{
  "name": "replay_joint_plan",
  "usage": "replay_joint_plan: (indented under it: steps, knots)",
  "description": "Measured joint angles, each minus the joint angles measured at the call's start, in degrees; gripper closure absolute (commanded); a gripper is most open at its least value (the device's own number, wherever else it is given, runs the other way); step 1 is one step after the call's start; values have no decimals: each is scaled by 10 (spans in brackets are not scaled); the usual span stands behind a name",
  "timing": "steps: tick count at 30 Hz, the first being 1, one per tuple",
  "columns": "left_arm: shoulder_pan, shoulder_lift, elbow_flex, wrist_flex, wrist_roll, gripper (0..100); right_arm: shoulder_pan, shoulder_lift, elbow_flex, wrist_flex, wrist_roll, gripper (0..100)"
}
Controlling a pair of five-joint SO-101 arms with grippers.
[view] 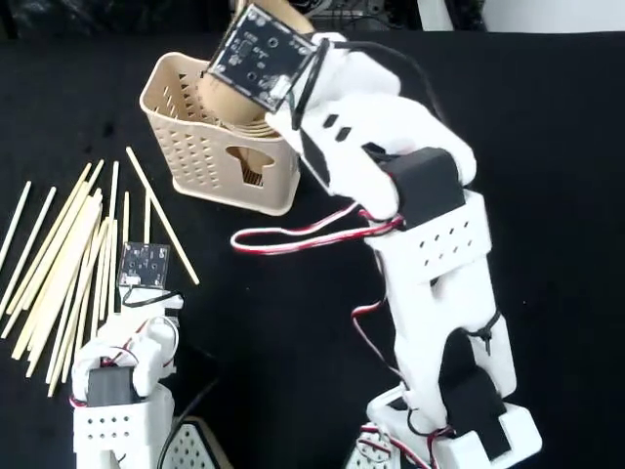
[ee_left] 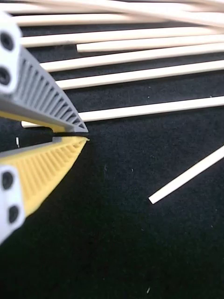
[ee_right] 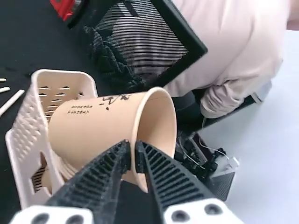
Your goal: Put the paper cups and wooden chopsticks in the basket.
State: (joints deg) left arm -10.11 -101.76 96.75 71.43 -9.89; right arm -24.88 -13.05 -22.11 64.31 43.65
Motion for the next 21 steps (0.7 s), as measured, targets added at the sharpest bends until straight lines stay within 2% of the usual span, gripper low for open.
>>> replay_joint_plan:
  steps: [14, 21]
  knots:
    - [0, 0, 0, 0, 0, 970, 17, 6, 10, -19, 15, 986]
    - [0, 0, 0, 0, 0, 970, 24, 9, 61, -72, 16, 986]
